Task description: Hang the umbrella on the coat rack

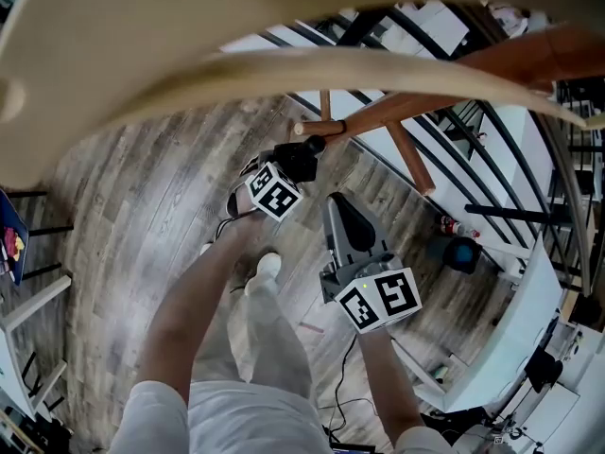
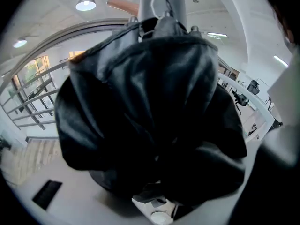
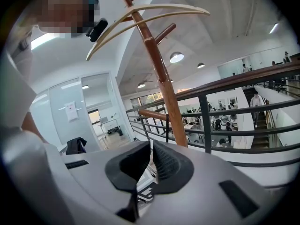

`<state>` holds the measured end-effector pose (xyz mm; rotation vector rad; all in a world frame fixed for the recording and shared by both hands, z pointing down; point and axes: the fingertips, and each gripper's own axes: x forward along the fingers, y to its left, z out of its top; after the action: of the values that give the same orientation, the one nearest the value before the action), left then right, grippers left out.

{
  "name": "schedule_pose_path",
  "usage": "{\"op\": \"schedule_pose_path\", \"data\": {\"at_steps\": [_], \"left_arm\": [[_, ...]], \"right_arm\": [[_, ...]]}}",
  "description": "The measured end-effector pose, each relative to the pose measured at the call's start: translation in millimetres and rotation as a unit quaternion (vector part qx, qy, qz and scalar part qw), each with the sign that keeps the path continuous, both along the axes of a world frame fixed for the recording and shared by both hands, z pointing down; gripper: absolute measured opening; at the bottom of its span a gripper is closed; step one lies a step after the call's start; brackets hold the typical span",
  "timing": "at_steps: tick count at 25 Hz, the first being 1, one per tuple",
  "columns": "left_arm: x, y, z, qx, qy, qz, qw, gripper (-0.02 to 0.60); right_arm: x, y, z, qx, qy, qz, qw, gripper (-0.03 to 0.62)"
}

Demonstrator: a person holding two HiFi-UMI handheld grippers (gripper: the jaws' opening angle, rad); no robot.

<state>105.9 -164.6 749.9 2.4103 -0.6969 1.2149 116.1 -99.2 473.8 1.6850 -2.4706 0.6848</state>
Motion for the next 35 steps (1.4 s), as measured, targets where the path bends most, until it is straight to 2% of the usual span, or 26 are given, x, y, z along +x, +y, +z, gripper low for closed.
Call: {"op": "schedule_pose_path", "data": {"at_steps": [7, 14, 20, 25, 35], "left_arm": [[0.3, -8.4, 3.9, 0.005, -0.013, 0.000, 0.9999, 0.257], [1.2, -4.4, -0.4, -0.010, 0.002, -0.021, 0.9997, 0.318], [1.3, 10.9, -5.1, -0.021, 0.006, -0.014, 0.9997, 0.321], [-12.6, 16.3, -5.9, -0.035, 0.010, -0.039, 0.9986, 0.321], [-34.2, 46.3, -23.7, -0.066, 0.010, -0.051, 0.9964, 0.321]], "right_arm": [[5.8, 1.1, -2.1, 0.002, 0.001, 0.003, 1.000, 0.041], [8.4, 6.4, -2.4, 0.004, -0.001, 0.006, 1.000, 0.041], [9.2, 14.1, -5.0, 0.004, 0.001, 0.005, 1.000, 0.041], [5.7, 13.1, -7.5, 0.005, -0.003, 0.012, 1.000, 0.041], [4.2, 22.3, -16.0, 0.003, -0.015, 0.026, 1.000, 0.041]]}}
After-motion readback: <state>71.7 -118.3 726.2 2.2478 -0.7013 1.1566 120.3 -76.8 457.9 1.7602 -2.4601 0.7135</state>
